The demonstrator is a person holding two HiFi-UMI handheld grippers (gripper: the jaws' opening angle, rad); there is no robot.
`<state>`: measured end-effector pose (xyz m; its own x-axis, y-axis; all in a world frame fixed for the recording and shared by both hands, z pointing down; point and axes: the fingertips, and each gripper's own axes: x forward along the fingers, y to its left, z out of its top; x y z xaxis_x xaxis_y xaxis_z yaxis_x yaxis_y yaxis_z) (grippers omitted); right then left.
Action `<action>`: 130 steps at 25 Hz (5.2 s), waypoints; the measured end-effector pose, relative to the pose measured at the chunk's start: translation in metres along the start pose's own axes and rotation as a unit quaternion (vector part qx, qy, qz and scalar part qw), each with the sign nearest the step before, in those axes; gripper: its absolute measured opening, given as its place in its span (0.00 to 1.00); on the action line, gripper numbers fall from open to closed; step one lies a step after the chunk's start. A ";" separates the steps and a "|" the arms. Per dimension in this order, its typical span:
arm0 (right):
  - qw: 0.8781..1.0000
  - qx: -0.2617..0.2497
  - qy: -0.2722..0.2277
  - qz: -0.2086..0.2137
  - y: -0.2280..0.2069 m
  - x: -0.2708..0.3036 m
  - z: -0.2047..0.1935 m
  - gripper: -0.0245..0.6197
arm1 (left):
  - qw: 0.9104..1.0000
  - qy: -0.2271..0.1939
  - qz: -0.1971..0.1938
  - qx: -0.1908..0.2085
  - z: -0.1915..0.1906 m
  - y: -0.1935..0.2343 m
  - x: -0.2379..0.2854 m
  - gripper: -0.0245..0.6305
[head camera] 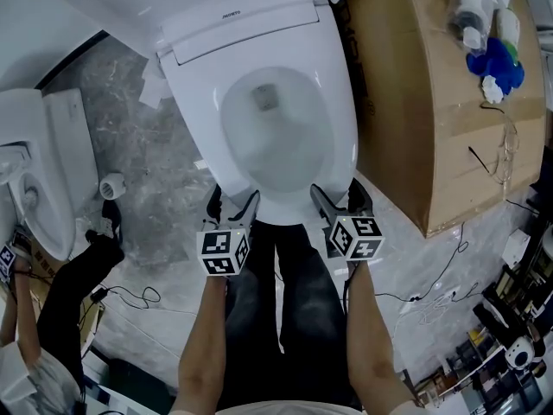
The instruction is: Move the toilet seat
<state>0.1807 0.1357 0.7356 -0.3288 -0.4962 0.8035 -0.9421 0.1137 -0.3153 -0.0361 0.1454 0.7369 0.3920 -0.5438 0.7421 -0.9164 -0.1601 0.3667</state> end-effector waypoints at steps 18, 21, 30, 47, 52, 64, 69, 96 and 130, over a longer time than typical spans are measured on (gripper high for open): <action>0.999 0.005 -0.019 0.040 0.018 -0.042 0.026 0.68 | 1.000 -0.021 -0.002 -0.006 0.024 -0.012 -0.032 0.62; 0.999 0.005 -0.023 0.044 0.022 -0.051 0.032 0.68 | 0.999 -0.029 -0.003 -0.013 0.030 -0.015 -0.040 0.62; 0.998 0.014 -0.043 0.040 0.026 -0.076 0.055 0.55 | 0.998 -0.055 -0.007 -0.024 0.053 -0.021 -0.060 0.62; 0.989 0.070 -0.116 0.054 0.047 -0.117 0.105 0.52 | 0.990 -0.137 0.029 0.011 0.108 -0.028 -0.112 0.41; 0.985 0.090 -0.137 0.062 0.054 -0.127 0.120 0.52 | 0.986 -0.157 0.030 0.045 0.124 -0.041 -0.126 0.34; 0.971 0.136 -0.176 0.089 0.067 -0.146 0.153 0.52 | 0.974 -0.207 0.034 0.079 0.152 -0.061 -0.149 0.12; 0.967 0.149 -0.185 0.095 0.069 -0.150 0.161 0.52 | 0.973 -0.200 0.015 0.113 0.159 -0.086 -0.154 0.06; 0.959 0.007 -0.277 0.064 0.095 -0.186 0.225 0.52 | 0.962 -0.257 0.024 0.087 0.220 -0.088 -0.181 0.05; 0.923 -0.134 -0.334 0.137 0.141 -0.218 0.293 0.07 | 0.949 -0.311 0.014 0.056 0.287 -0.080 -0.208 0.05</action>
<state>0.1383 0.0081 0.3681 -0.5279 -0.8272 0.1927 -0.8412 0.4780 -0.2528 -0.0676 0.0349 0.3928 0.2768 -0.9241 0.2634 -0.9420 -0.2068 0.2643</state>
